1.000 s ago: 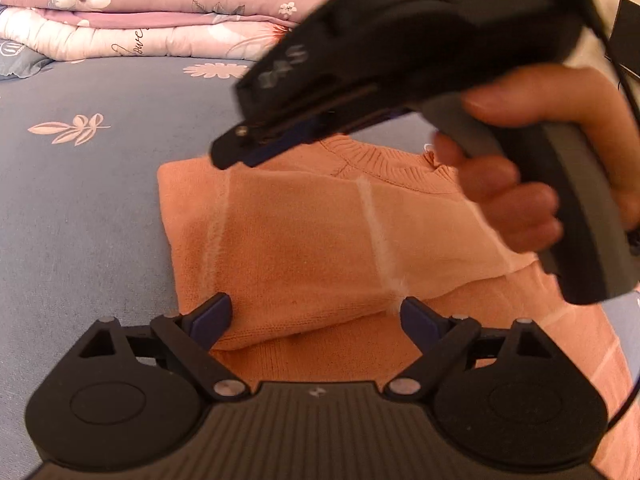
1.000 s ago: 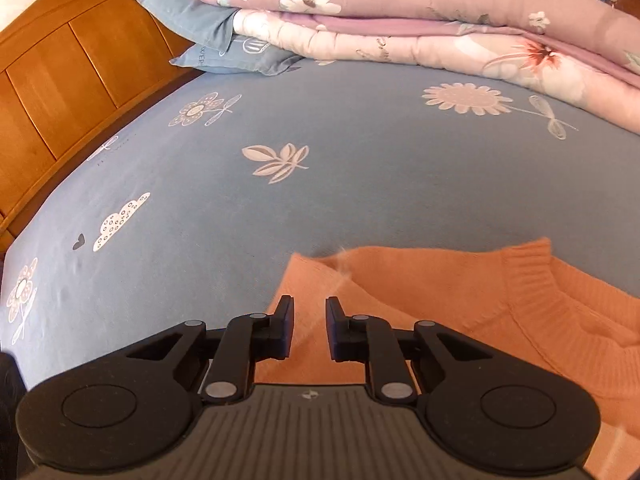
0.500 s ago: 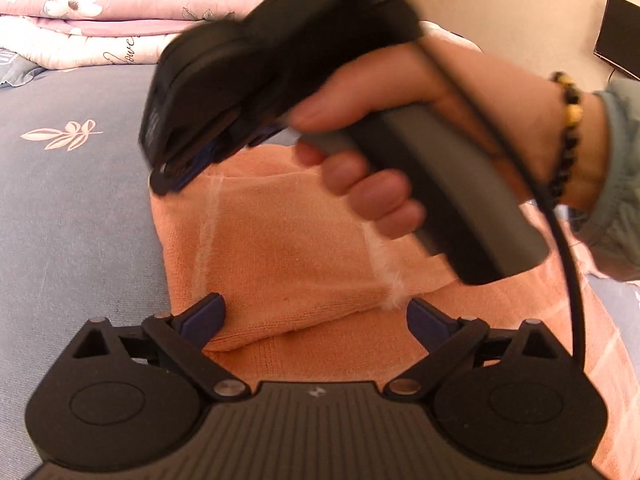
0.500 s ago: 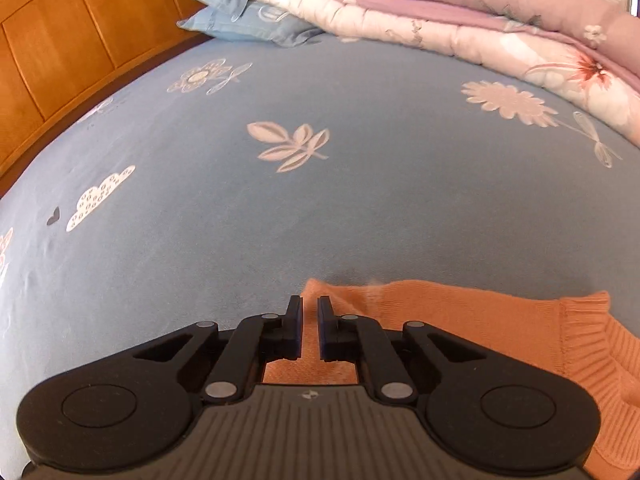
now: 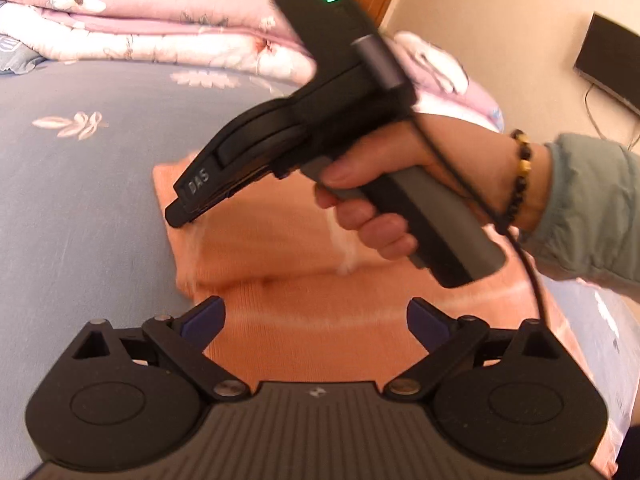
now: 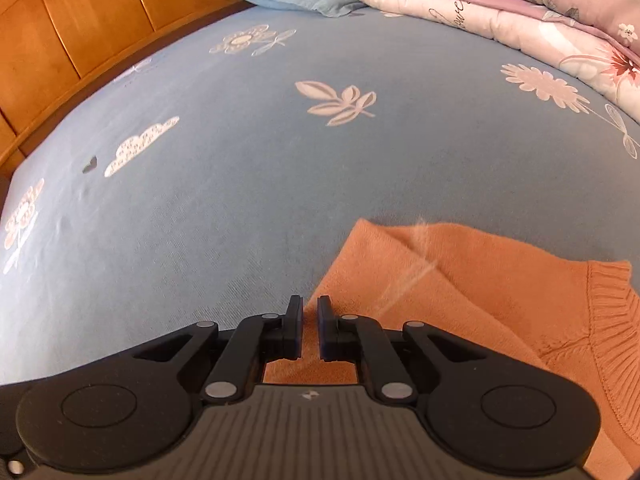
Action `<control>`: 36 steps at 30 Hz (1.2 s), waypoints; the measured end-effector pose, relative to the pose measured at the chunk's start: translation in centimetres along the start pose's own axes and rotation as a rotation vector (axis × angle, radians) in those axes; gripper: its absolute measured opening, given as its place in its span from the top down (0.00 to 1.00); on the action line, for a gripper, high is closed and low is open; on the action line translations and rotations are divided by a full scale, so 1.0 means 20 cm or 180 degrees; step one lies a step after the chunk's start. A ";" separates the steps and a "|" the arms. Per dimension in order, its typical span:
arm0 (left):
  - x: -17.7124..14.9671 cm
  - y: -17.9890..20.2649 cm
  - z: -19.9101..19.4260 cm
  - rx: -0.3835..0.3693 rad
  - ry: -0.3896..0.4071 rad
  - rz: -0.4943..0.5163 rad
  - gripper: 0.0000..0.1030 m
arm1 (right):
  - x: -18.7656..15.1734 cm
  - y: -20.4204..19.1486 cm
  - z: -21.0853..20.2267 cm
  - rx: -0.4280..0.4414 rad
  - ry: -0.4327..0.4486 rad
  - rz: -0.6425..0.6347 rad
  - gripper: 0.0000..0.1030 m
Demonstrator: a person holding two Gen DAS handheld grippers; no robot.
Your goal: Fold clothes
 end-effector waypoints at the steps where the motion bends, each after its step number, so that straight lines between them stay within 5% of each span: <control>1: -0.02 0.00 -0.01 0.0017 -0.0032 -0.0013 0.06 | -0.01 0.00 0.01 -0.0014 0.0059 0.0055 0.91; 6: -0.08 0.07 -0.09 -0.0027 -0.0063 -0.0087 0.06 | 0.01 -0.01 -0.20 0.0179 0.0313 0.0374 0.90; 11: -0.07 0.15 -0.07 -0.0078 -0.0126 -0.0115 0.06 | -0.20 -0.05 -0.19 0.0109 0.0186 0.0330 0.91; 14: -0.06 0.18 -0.11 -0.0094 -0.0125 -0.0107 0.06 | -0.17 -0.03 -0.25 0.0146 0.0286 0.0506 0.91; 17: -0.06 0.20 -0.11 -0.0087 -0.0140 -0.0161 0.06 | -0.05 0.07 -0.35 0.0030 0.0734 0.0620 0.90; 21: -0.09 0.22 -0.11 -0.0031 -0.0173 -0.0232 0.06 | -0.07 0.32 -0.22 -0.0392 0.0604 0.0991 0.90; 23: -0.09 0.22 -0.11 -0.0011 -0.0205 -0.0228 0.06 | -0.11 0.37 -0.18 -0.0360 0.0587 0.1013 0.91; 30: -0.06 0.24 -0.09 0.0020 -0.0216 -0.0143 0.06 | -0.19 0.25 -0.53 -0.0175 0.0615 0.0877 0.81; 36: -0.08 0.30 -0.11 0.0039 -0.0327 -0.0170 0.06 | -0.42 0.19 -0.42 -0.0311 0.0367 0.0653 0.81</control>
Point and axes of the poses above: each gripper's, at about its wrist camera, not at the fingertips, and z roughly the way its jaws point, y to its right, x to its top, the point moved 8 cm from there along z, roughly the way its jaws point, and after that the axes turned 8 degrees about y, right-handed, at the moved point
